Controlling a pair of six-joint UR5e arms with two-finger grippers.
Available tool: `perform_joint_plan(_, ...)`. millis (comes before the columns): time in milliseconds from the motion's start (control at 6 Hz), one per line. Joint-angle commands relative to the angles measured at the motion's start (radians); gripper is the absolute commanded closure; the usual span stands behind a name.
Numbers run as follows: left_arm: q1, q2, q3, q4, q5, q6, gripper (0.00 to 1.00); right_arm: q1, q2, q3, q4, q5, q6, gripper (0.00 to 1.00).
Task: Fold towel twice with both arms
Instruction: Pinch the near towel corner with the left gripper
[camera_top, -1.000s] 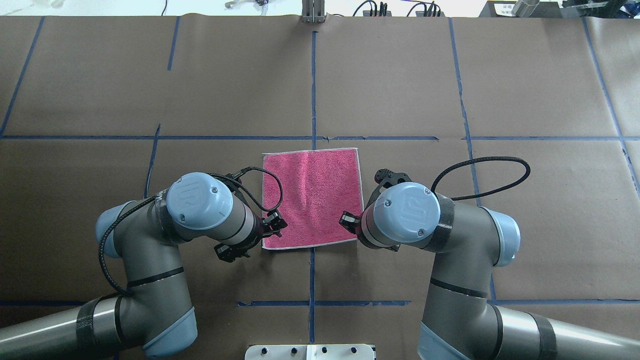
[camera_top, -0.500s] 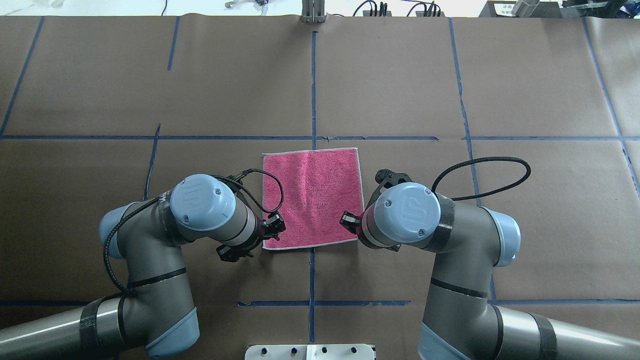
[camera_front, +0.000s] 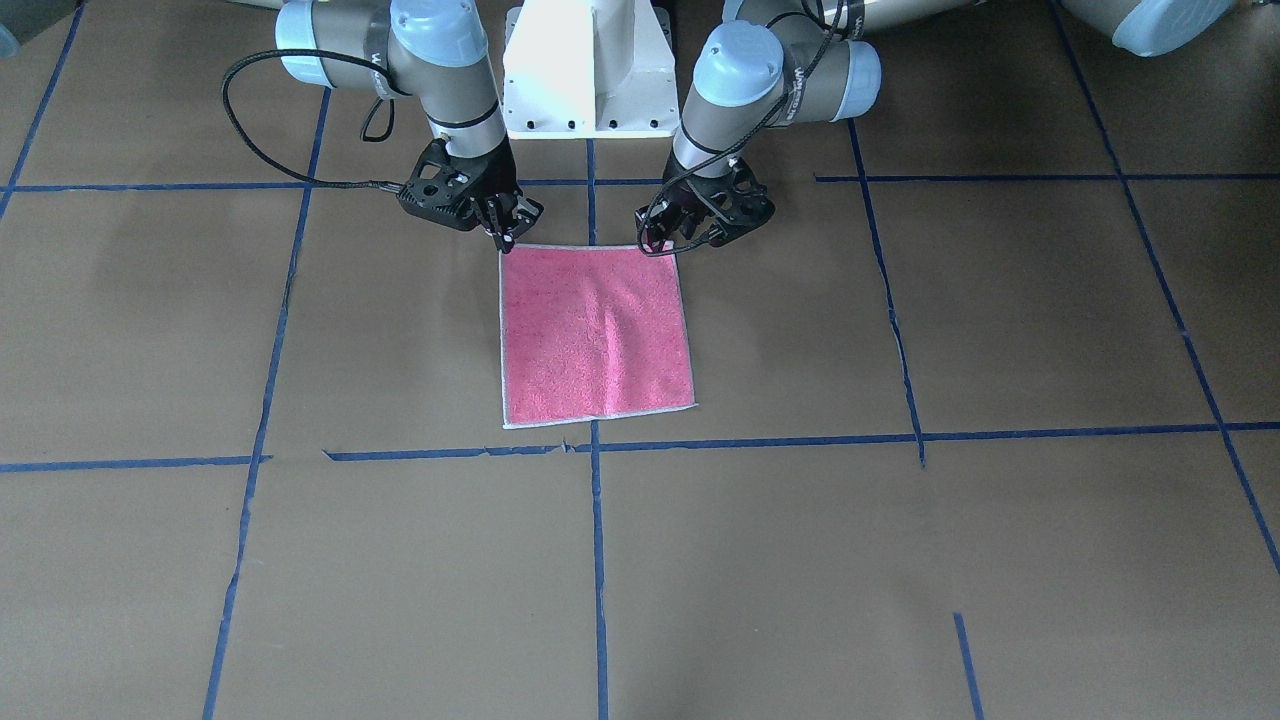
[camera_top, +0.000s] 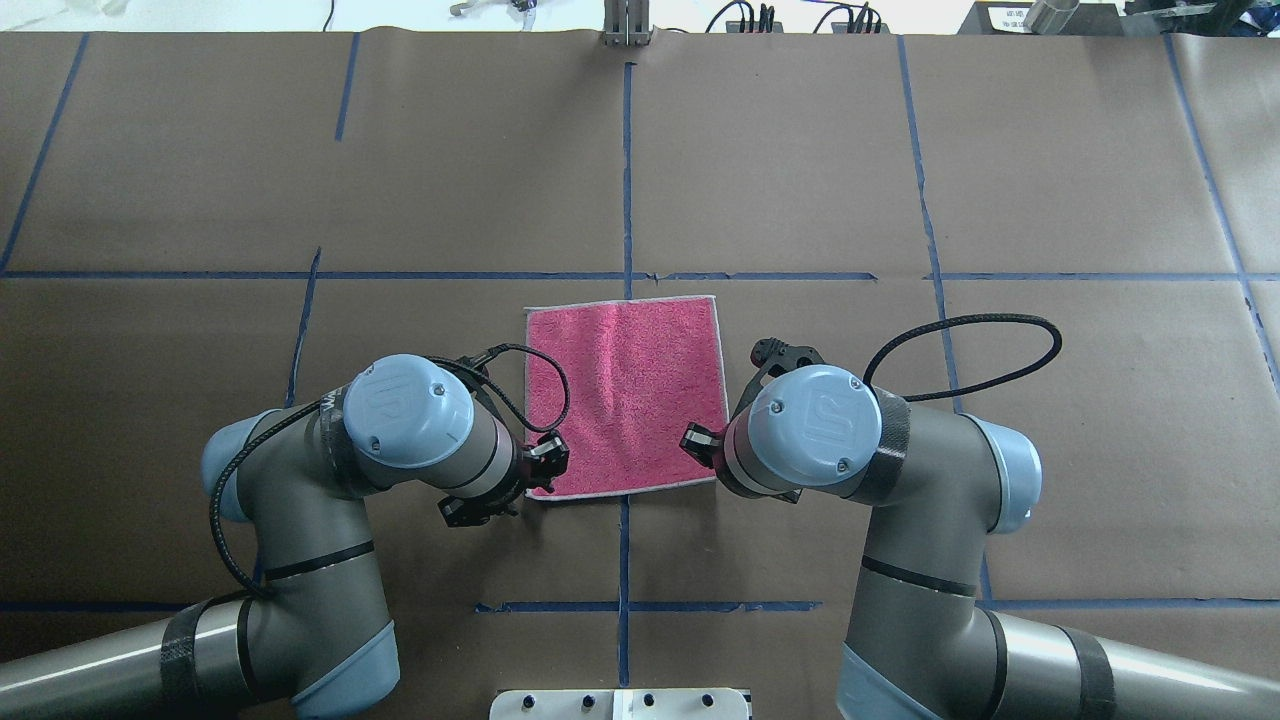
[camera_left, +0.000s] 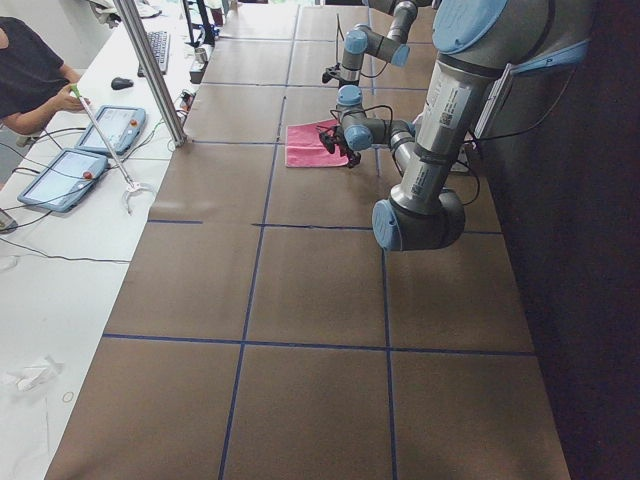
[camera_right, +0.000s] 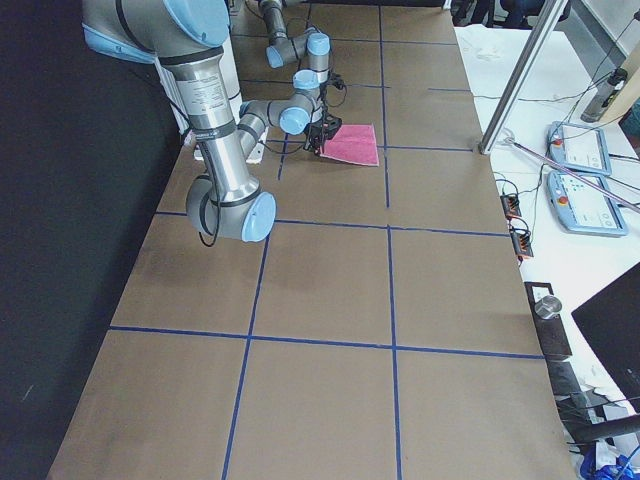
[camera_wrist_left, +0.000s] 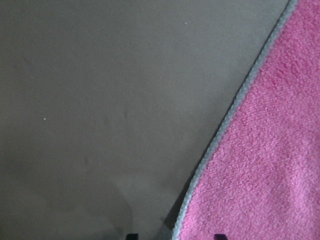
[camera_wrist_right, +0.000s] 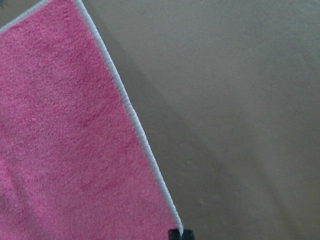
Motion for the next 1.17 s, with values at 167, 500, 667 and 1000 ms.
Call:
perform_joint_plan(167, 0.001, -0.002, 0.004, -0.004, 0.0, 0.003, 0.63, -0.002, 0.0, 0.0, 0.0, 0.0, 0.0, 1.0)
perform_joint_plan(500, 0.001, -0.002, 0.006, -0.004, 0.0, 0.003, 0.74, -0.002, 0.0, 0.0, 0.0, 0.0, -0.002, 1.0)
perform_joint_plan(667, 0.001, -0.002, 0.006, -0.004, 0.0, 0.003, 0.92, 0.0, 0.0, 0.0, 0.0, 0.002, 0.0, 1.0)
perform_joint_plan(1000, 0.0, 0.0, -0.001, -0.05, 0.0, 0.002, 1.0, 0.0, 0.0, 0.002, 0.0, 0.002, 0.0, 1.0)
